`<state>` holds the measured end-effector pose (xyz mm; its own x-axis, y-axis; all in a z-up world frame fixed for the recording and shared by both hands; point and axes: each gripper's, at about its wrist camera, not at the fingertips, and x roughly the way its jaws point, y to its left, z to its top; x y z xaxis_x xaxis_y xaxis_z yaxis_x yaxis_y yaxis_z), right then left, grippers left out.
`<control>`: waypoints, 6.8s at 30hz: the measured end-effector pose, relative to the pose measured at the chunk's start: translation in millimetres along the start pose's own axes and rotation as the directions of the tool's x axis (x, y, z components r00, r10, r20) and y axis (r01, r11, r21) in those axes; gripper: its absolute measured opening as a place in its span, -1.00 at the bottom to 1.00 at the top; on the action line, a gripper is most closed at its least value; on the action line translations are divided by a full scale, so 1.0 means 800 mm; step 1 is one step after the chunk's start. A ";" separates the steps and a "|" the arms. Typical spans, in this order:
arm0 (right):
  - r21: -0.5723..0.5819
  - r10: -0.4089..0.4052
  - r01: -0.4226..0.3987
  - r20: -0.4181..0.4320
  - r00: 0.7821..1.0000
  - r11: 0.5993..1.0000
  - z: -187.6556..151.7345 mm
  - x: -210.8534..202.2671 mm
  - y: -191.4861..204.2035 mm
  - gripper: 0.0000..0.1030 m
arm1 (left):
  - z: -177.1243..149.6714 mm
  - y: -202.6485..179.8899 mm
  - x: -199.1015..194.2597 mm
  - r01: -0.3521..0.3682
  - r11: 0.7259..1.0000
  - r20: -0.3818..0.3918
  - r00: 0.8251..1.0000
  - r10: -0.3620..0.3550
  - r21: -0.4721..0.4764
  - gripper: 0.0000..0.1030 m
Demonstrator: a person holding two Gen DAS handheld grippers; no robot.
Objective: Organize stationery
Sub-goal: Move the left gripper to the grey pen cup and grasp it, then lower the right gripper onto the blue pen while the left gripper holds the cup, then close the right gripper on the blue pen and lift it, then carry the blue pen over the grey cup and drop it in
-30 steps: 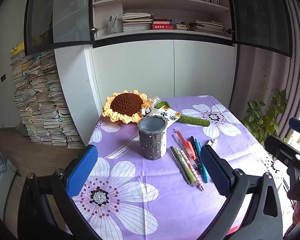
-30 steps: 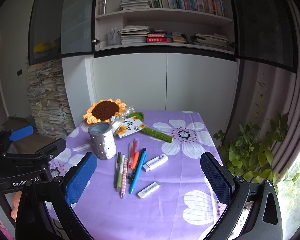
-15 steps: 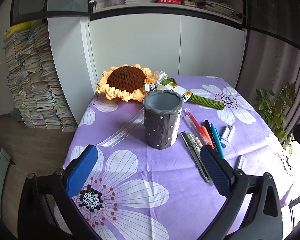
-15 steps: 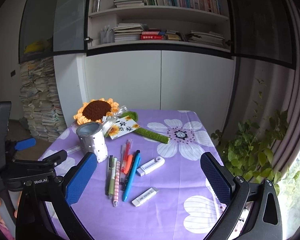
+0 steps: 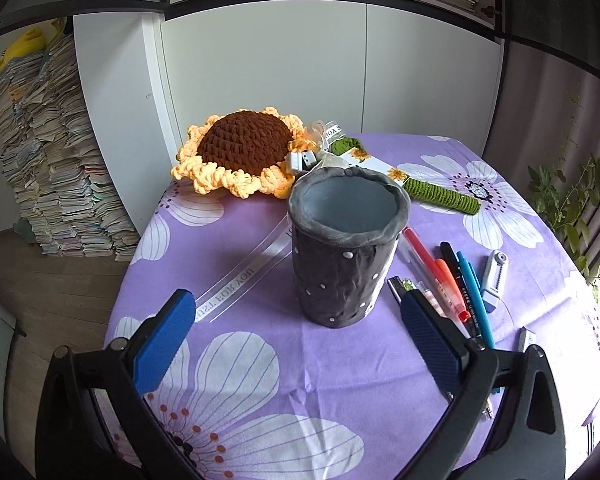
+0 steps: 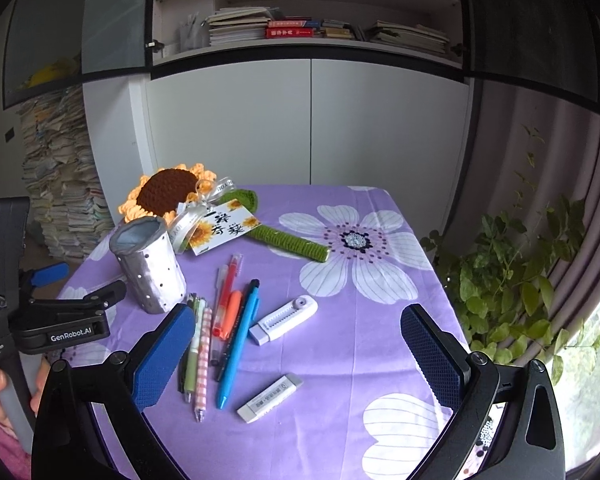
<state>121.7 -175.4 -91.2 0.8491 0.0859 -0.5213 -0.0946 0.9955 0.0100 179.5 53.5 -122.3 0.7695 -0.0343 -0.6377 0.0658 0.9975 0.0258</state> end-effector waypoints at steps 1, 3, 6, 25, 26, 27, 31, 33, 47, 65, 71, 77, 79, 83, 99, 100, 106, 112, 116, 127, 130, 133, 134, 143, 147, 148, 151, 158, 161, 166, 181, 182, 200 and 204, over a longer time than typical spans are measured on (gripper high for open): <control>0.007 0.007 -0.007 -0.003 1.000 1.000 0.003 0.002 -0.002 1.00 | 0.002 -0.001 0.003 0.011 1.000 0.000 1.000 -0.011 0.002 0.98; 0.017 0.014 -0.014 -0.002 1.000 1.000 0.008 0.006 -0.004 1.00 | 0.007 -0.004 0.009 0.021 1.000 0.002 1.000 -0.021 0.012 0.98; 0.024 0.014 -0.014 -0.006 1.000 1.000 0.014 0.012 -0.005 0.85 | 0.013 -0.010 0.019 0.014 0.999 -0.001 1.000 -0.014 0.030 0.98; 0.031 0.152 -0.149 -0.238 0.959 0.988 0.012 0.061 0.017 -0.56 | 0.022 -0.009 0.046 0.114 0.993 -0.031 0.993 -0.114 0.017 0.25; 0.038 0.154 -0.149 -0.241 0.958 0.988 0.013 0.062 0.016 -0.56 | 0.020 -0.009 0.044 0.116 0.993 -0.026 0.993 -0.115 0.030 0.25; 0.046 0.156 -0.149 -0.246 0.957 0.988 0.013 0.063 0.015 -0.56 | 0.018 -0.009 0.041 0.119 0.992 -0.022 0.993 -0.118 0.041 0.25; 0.063 0.157 -0.145 -0.281 0.947 0.987 0.009 0.075 0.013 -0.56 | 0.004 -0.005 0.025 0.151 0.985 -0.011 0.989 -0.150 0.090 0.25; 0.077 0.171 -0.155 -0.310 0.935 0.985 0.004 0.084 0.013 -0.56 | -0.005 0.000 0.017 0.167 0.979 -0.003 0.986 -0.168 0.114 0.25; 0.114 0.222 -0.190 -0.477 0.850 0.975 -0.023 0.136 0.038 -0.56 | -0.015 0.001 0.010 0.161 0.978 0.037 0.985 -0.167 0.131 0.25; 0.083 0.112 -0.079 -0.534 0.838 0.993 -0.039 0.147 0.014 -0.57 | -0.015 0.001 0.009 0.159 0.979 0.028 0.986 -0.163 0.125 0.27; 0.092 0.172 -0.146 -0.534 0.828 0.985 -0.042 0.145 0.018 -0.79 | -0.012 0.000 0.011 0.149 0.982 0.023 0.988 -0.153 0.118 0.28; 0.066 0.193 -0.189 -0.558 0.807 0.980 -0.046 0.137 0.026 -0.79 | -0.012 0.001 0.009 0.134 0.985 0.031 0.990 -0.138 0.113 0.33; 0.070 0.203 -0.201 -0.583 0.786 0.977 -0.050 0.132 0.022 -0.79 | -0.011 0.002 0.006 0.125 0.986 0.044 0.990 -0.131 0.111 0.49; 0.131 0.251 -0.216 -0.610 0.752 0.968 -0.053 0.130 0.012 -0.79 | -0.009 -0.001 0.002 0.114 0.986 0.067 0.990 -0.123 0.120 0.58; 0.092 0.205 -0.187 -0.586 0.784 0.978 -0.023 0.174 0.028 -0.78 | -0.008 -0.001 -0.001 0.152 0.981 0.055 0.986 -0.159 0.123 0.17; 0.086 0.200 -0.184 -0.584 0.787 0.979 -0.020 0.177 0.029 -0.78 | -0.009 -0.002 -0.004 0.154 0.979 0.055 0.985 -0.162 0.131 0.17; 0.047 0.163 -0.168 -0.584 0.795 0.985 -0.010 0.190 0.038 -0.78 | -0.013 -0.004 -0.010 0.155 0.975 0.053 0.985 -0.165 0.160 0.17; 0.053 0.169 -0.171 -0.588 0.791 0.984 -0.007 0.193 0.036 -0.77 | -0.012 -0.004 -0.014 0.169 0.972 0.053 0.982 -0.180 0.165 0.17; 0.075 0.194 -0.185 -0.582 0.789 0.980 -0.010 0.192 0.029 -0.76 | -0.012 -0.005 -0.015 0.168 0.971 0.053 0.982 -0.179 0.172 0.17; 0.057 0.196 -0.201 -0.577 0.793 0.978 -0.013 0.187 0.028 -0.61 | -0.013 -0.003 -0.017 0.164 0.973 0.054 0.983 -0.175 0.165 0.17; 0.055 0.202 -0.210 -0.576 0.792 0.976 -0.012 0.188 0.027 -0.61 | -0.013 -0.003 -0.018 0.163 0.973 0.056 0.983 -0.174 0.166 0.18; 0.054 0.182 -0.185 -0.570 0.801 0.981 -0.010 0.189 0.021 -0.61 | -0.013 -0.003 -0.018 0.161 0.973 0.053 0.984 -0.171 0.165 0.18; 0.042 0.158 -0.163 -0.567 0.808 0.986 -0.010 0.190 0.018 -0.59 | -0.014 -0.003 -0.017 0.161 0.973 0.052 0.984 -0.171 0.164 0.18; 0.022 0.138 -0.151 -0.554 0.821 0.988 -0.001 0.199 0.010 -0.35 | -0.011 -0.004 -0.015 0.163 0.974 0.053 0.983 -0.173 0.154 0.17; -0.014 0.115 -0.147 -0.557 0.822 0.989 0.003 0.211 0.018 -0.35 | -0.011 -0.004 -0.014 0.166 0.975 0.052 0.983 -0.175 0.149 0.17; -0.023 0.104 -0.140 -0.553 0.827 0.990 0.005 0.214 0.020 -0.35 | -0.011 -0.004 -0.014 0.167 0.974 0.052 0.983 -0.176 0.151 0.17; -0.059 0.074 -0.127 -0.546 0.835 0.990 0.007 0.218 0.025 -0.35 | -0.012 -0.004 -0.014 0.171 0.973 0.054 0.982 -0.181 0.156 0.17; -0.045 0.095 -0.141 -0.531 0.842 0.989 0.012 0.214 0.024 -0.71 | -0.014 -0.004 -0.014 0.173 0.972 0.053 0.982 -0.183 0.158 0.16; -0.002 0.133 -0.155 -0.497 0.857 0.988 0.020 0.196 0.019 -0.74 | -0.014 -0.003 -0.014 0.173 0.972 0.052 0.982 -0.183 0.158 0.16; 0.039 0.204 -0.205 -0.404 0.892 0.978 0.043 0.146 0.015 -0.79 | -0.014 -0.005 -0.014 0.170 0.972 0.051 0.982 -0.181 0.159 0.16; -0.050 0.367 -0.371 -0.083 0.927 0.927 0.127 0.017 0.057 -0.79 | -0.016 -0.004 -0.010 0.164 0.973 0.038 0.984 -0.172 0.160 0.16; -0.057 0.377 -0.381 -0.070 0.924 0.923 0.132 0.015 0.063 -0.79 | -0.016 -0.005 -0.010 0.164 0.973 0.037 0.984 -0.172 0.160 0.16; -0.063 0.467 -0.489 -0.217 0.858 0.870 0.102 0.084 0.134 -0.79 | -0.014 -0.011 -0.006 0.133 0.976 0.055 0.988 -0.144 0.170 0.44; -0.015 0.469 -0.491 -0.272 0.840 0.871 0.089 0.106 0.131 -0.79 | -0.009 -0.014 0.005 0.143 0.977 0.052 0.987 -0.153 0.161 0.43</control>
<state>220.5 -60.7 -73.6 0.5276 0.5280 -0.6655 -0.5072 0.8242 0.2518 177.2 43.0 -130.6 0.7825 -0.1894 -0.5932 0.2765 0.9592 0.0585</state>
